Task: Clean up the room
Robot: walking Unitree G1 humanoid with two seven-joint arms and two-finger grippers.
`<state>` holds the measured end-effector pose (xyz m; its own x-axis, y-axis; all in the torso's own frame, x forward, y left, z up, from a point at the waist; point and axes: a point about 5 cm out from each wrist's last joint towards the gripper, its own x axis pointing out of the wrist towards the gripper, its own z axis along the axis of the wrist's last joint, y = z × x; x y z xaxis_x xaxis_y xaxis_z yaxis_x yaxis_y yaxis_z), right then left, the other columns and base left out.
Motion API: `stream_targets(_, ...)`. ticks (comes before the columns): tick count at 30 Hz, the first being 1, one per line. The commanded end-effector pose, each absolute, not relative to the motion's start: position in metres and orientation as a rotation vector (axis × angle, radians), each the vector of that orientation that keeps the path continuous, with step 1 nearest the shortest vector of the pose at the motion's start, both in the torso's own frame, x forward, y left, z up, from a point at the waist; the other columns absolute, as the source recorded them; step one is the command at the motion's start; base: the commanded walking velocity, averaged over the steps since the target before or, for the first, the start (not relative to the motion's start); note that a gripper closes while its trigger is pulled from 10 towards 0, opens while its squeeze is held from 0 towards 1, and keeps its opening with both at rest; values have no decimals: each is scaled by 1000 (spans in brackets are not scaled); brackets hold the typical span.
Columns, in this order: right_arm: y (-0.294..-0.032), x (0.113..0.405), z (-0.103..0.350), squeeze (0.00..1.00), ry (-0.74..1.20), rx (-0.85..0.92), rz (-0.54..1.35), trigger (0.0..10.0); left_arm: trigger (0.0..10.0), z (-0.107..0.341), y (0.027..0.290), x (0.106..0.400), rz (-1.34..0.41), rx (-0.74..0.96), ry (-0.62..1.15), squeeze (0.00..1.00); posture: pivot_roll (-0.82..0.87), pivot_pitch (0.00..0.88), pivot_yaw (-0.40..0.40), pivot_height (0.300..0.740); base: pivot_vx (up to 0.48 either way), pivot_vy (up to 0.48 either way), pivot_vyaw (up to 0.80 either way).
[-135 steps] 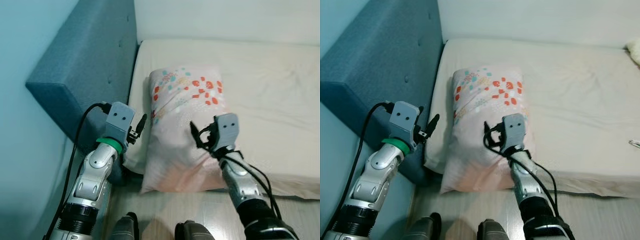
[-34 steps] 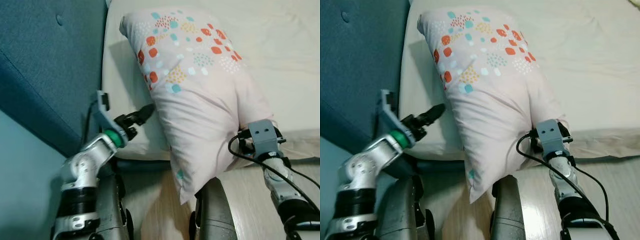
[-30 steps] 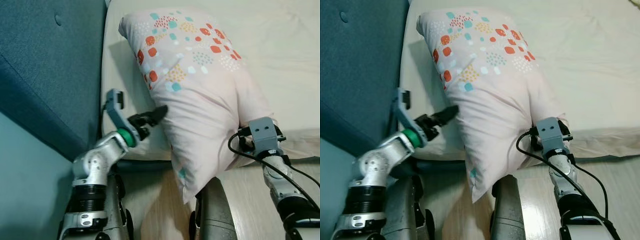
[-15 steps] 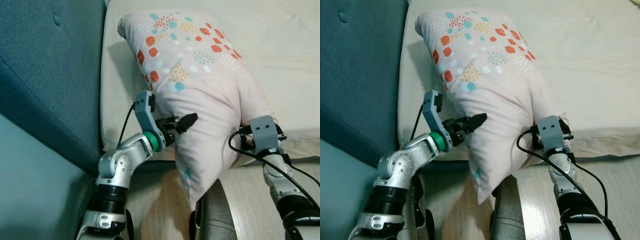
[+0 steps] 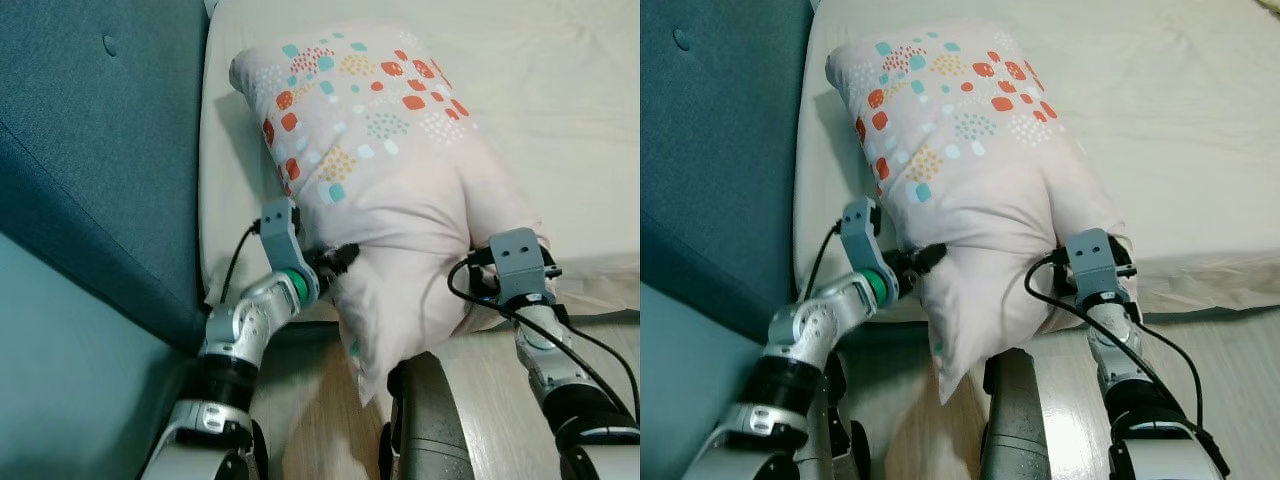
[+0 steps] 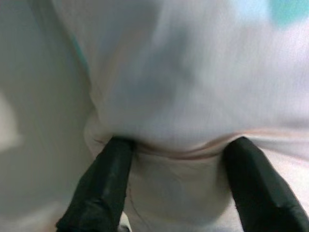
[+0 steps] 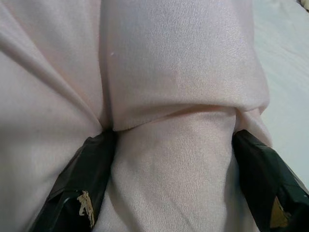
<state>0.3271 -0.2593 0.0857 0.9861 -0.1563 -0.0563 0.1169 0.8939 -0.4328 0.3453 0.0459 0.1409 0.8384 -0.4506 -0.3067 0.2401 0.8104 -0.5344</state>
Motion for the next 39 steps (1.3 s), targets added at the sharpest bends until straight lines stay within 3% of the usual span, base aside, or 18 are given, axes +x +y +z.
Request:
stream_targets(1,-267,314,62,0,218,-441,-169,10000,0,157,6,340,-454,-566,429,0,-16,142,100,550,0,0,0)
stream_targets(21,-260,323,71,0,174,-426,-151,10000,0,170,20,329,-518,-454,389,0,-2,124,98,550,0,0,0)
stream_targets(26,-237,347,96,0,83,-140,-87,10000,0,193,25,330,-524,-395,287,0,-3,120,102,550,0,0,0)
stream_targets(27,-230,356,105,0,74,-55,-74,10000,2275,206,27,332,-531,-388,228,0,-1,118,101,550,0,0,0)
stream_targets(28,-230,356,105,0,74,-55,-74,10000,2275,206,27,332,-531,-388,228,0,-1,118,101,550,0,0,0)
stream_targets(29,-217,368,115,0,72,31,-35,10000,10000,223,30,334,-537,-392,165,0,6,116,98,550,0,0,0)
stream_targets(35,-174,393,146,0,70,186,137,10000,10000,265,44,343,-513,-417,43,0,28,116,86,550,0,0,0)
stream_targets(37,-142,405,170,0,64,321,268,10000,10000,288,61,351,-458,-421,-30,0,40,120,74,550,0,0,0)
stream_targets(39,-142,405,170,0,64,321,268,10000,10000,288,61,351,-458,-421,-30,0,40,120,74,550,0,0,0)
